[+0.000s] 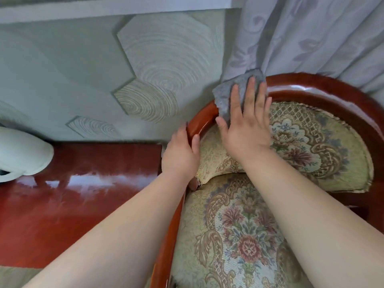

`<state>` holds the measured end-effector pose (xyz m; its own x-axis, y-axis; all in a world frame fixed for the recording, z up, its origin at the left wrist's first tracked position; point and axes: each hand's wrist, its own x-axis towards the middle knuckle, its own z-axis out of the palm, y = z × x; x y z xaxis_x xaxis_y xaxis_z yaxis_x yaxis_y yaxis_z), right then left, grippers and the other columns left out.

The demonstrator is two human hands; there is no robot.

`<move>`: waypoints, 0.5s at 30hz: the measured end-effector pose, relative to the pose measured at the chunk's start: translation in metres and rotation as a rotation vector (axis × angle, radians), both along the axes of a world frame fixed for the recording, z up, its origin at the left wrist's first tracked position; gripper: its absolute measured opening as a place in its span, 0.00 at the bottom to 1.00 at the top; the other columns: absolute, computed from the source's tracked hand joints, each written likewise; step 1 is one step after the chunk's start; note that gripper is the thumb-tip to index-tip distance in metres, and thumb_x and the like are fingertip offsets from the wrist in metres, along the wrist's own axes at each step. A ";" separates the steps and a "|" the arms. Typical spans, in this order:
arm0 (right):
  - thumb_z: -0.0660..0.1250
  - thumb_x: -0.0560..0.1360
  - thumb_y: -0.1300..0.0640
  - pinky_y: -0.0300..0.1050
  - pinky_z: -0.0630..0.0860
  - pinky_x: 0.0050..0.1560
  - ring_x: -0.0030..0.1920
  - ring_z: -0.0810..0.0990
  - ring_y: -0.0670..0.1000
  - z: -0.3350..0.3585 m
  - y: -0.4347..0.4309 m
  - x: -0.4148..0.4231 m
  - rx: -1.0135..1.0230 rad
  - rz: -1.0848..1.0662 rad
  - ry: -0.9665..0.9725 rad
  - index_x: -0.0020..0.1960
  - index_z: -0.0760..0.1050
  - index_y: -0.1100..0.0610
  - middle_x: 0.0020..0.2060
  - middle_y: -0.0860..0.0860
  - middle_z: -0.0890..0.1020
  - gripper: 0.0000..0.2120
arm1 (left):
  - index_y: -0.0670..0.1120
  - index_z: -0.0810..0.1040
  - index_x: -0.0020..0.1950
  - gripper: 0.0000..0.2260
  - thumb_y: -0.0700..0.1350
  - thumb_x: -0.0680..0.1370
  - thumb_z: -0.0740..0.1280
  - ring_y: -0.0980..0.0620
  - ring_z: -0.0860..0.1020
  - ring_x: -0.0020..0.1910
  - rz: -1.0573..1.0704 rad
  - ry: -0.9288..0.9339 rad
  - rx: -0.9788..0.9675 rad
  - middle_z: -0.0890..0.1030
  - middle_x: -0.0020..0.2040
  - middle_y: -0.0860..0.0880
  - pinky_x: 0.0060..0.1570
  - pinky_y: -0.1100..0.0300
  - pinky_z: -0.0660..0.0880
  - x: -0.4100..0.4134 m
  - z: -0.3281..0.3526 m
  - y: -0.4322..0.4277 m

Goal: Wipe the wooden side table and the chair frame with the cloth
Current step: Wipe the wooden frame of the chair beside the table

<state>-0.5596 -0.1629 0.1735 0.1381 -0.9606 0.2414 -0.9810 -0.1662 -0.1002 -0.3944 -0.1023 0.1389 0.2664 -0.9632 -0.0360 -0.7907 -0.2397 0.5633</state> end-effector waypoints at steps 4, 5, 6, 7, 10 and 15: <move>0.51 0.84 0.38 0.62 0.32 0.80 0.81 0.31 0.64 -0.017 0.004 0.001 0.017 0.161 0.028 0.85 0.38 0.49 0.82 0.60 0.34 0.37 | 0.48 0.66 0.78 0.24 0.58 0.84 0.56 0.37 0.81 0.56 0.039 -0.133 -0.043 0.80 0.64 0.43 0.48 0.46 0.75 -0.010 -0.012 -0.010; 0.52 0.84 0.37 0.61 0.31 0.80 0.81 0.30 0.63 -0.020 0.003 -0.004 0.005 0.213 0.057 0.85 0.39 0.47 0.82 0.59 0.34 0.37 | 0.48 0.67 0.77 0.24 0.57 0.84 0.57 0.37 0.81 0.55 0.052 -0.151 -0.056 0.80 0.63 0.43 0.46 0.46 0.75 -0.010 -0.014 -0.009; 0.52 0.84 0.37 0.60 0.31 0.80 0.81 0.31 0.62 -0.022 0.000 -0.011 -0.010 0.243 0.081 0.85 0.40 0.46 0.83 0.57 0.35 0.36 | 0.47 0.67 0.77 0.24 0.57 0.84 0.57 0.36 0.81 0.54 0.061 -0.158 -0.067 0.80 0.63 0.43 0.46 0.46 0.75 -0.010 -0.015 -0.009; 0.52 0.84 0.37 0.60 0.31 0.80 0.82 0.31 0.63 -0.021 -0.002 -0.020 -0.024 0.235 0.094 0.85 0.40 0.46 0.83 0.56 0.36 0.36 | 0.47 0.68 0.77 0.24 0.57 0.84 0.57 0.36 0.81 0.54 0.065 -0.156 -0.071 0.80 0.63 0.43 0.45 0.46 0.75 -0.009 -0.016 -0.010; 0.49 0.85 0.38 0.63 0.36 0.81 0.82 0.34 0.65 -0.013 -0.007 -0.049 -0.022 0.003 0.038 0.85 0.38 0.51 0.83 0.59 0.36 0.36 | 0.47 0.68 0.76 0.24 0.57 0.83 0.57 0.35 0.80 0.55 0.059 -0.143 -0.065 0.79 0.63 0.43 0.46 0.46 0.74 -0.011 -0.016 -0.014; 0.45 0.84 0.36 0.65 0.36 0.81 0.81 0.35 0.67 -0.007 -0.014 -0.073 0.000 -0.235 -0.110 0.84 0.41 0.60 0.81 0.67 0.37 0.39 | 0.46 0.67 0.77 0.28 0.62 0.83 0.54 0.37 0.81 0.52 0.015 -0.155 -0.062 0.79 0.60 0.43 0.39 0.50 0.69 -0.039 -0.025 -0.030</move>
<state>-0.6326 -0.1764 0.1664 -0.1161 -0.9632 0.2423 -0.9759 0.0652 -0.2085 -0.4335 -0.1320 0.1138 0.2788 -0.9581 0.0658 -0.8659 -0.2211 0.4487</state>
